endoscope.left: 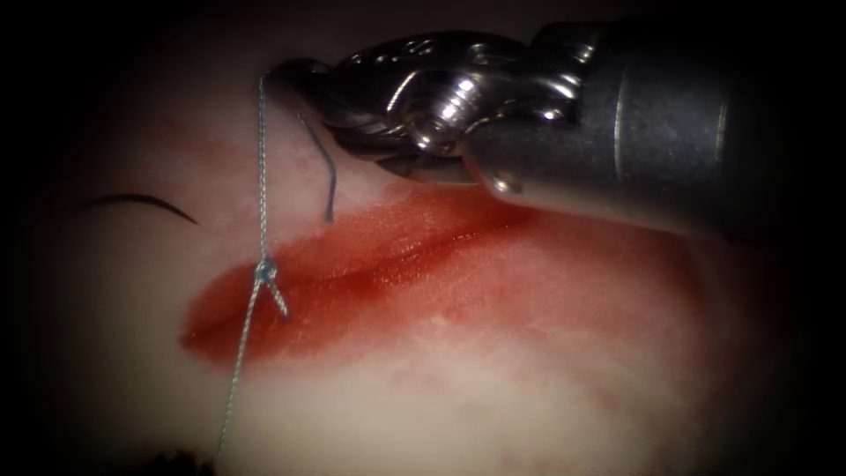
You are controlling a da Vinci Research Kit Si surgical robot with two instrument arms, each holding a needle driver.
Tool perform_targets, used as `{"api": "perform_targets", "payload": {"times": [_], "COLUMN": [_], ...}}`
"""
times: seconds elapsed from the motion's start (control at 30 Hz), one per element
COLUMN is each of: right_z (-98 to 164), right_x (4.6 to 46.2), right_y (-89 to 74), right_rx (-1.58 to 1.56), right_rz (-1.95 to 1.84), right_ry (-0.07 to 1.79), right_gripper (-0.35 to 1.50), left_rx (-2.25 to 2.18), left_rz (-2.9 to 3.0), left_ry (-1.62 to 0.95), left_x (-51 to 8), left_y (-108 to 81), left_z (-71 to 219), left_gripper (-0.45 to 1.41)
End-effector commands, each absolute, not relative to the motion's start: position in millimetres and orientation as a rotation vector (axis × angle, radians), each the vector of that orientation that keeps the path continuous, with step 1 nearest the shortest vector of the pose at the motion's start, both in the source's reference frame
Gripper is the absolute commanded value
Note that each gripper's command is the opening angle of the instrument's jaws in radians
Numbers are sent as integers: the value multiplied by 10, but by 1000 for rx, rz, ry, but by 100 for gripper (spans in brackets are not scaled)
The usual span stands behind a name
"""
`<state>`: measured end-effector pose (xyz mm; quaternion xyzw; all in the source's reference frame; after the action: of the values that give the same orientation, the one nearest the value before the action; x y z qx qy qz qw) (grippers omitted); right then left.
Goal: Wound Closure
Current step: Move the right tool up and the left tool down to tie the knot.
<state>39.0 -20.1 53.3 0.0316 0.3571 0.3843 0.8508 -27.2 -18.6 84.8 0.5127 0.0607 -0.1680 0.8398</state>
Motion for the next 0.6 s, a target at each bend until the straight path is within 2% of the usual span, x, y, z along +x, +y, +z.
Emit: {"api": "perform_targets", "payload": {"times": [0.03, 0.43, 0.6], "right_z": [526, 524, 518], "right_x": [404, 399, 396], "right_y": [-191, -193, -189], "right_rx": [57, -214, -274], "right_rz": [808, 671, 650], "right_ry": [750, 528, 490], "right_gripper": [-35, -35, -35], "left_rx": [1073, 1061, 1045], "left_rz": [-349, -266, -239], "left_ry": [126, 97, 98], "left_x": [-283, -317, -319], "left_y": [-179, -209, -213], "left_z": [848, 823, 818], "left_gripper": [-45, -45, -45]}}
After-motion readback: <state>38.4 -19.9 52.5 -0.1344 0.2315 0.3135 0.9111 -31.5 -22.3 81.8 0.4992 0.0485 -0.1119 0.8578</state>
